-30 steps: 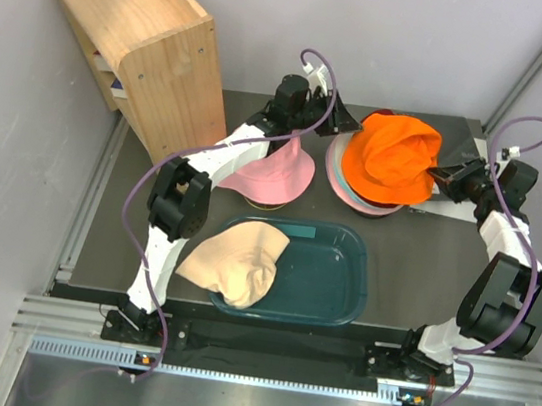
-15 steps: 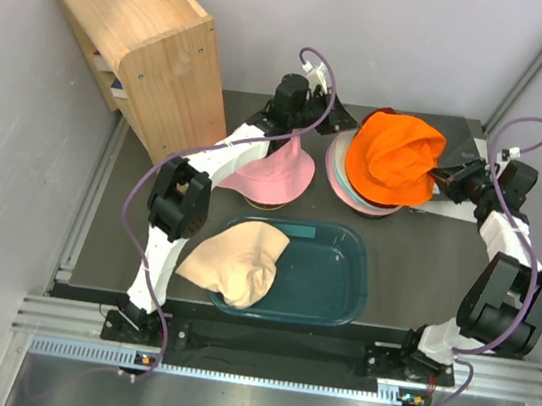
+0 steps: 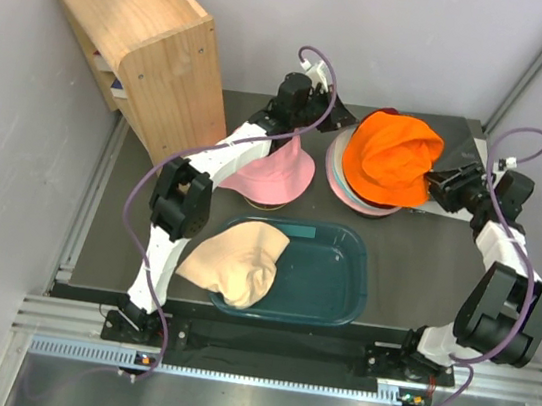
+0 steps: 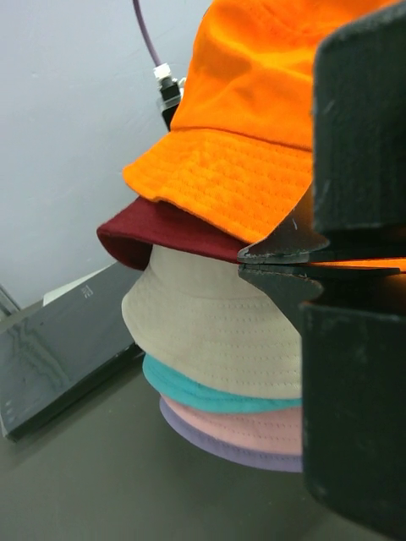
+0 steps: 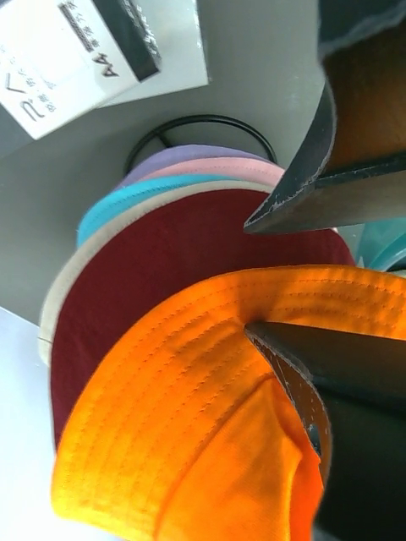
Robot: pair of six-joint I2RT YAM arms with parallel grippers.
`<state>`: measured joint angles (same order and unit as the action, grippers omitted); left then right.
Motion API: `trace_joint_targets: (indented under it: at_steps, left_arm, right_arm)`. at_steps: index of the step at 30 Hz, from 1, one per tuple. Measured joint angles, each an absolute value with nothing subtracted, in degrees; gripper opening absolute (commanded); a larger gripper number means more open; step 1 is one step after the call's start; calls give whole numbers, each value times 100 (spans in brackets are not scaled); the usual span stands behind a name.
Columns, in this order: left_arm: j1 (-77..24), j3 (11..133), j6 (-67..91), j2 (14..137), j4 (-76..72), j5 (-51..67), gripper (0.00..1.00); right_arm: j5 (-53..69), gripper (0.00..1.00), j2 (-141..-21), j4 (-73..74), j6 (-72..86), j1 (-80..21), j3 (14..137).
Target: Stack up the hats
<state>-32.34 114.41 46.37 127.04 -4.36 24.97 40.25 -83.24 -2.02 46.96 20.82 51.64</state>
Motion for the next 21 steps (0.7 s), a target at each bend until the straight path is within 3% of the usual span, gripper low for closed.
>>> trace_joint_targets:
  at_steps: [4, 11, 15, 17, 18, 21]
  left_arm:
    - [-3236, 11443, 4633, 12724, -320, 2410, 0]
    - [-3234, 11445, 4609, 12724, -259, 2309, 0]
    - [-3234, 11483, 4571, 12724, -215, 2307, 0]
    - [-3234, 11535, 4554, 12724, -178, 2307, 6]
    - [-3234, 11563, 4543, 12724, -176, 2307, 16]
    - [-3234, 11666, 4462, 12724, -165, 2287, 22]
  right_arm:
    - [4156, 47, -8149, -495, 4954, 2084, 4869]
    - [4329, 61, -7655, -825, 5634, 2091, 4460]
    - [4344, 62, -7395, -941, 5913, 2091, 4359]
    - [4355, 62, -7352, -987, 6034, 2091, 4344]
    - [4362, 61, -7345, -1017, 6082, 2091, 4335]
    - [4368, 58, -7286, -1007, 6180, 2091, 4222]
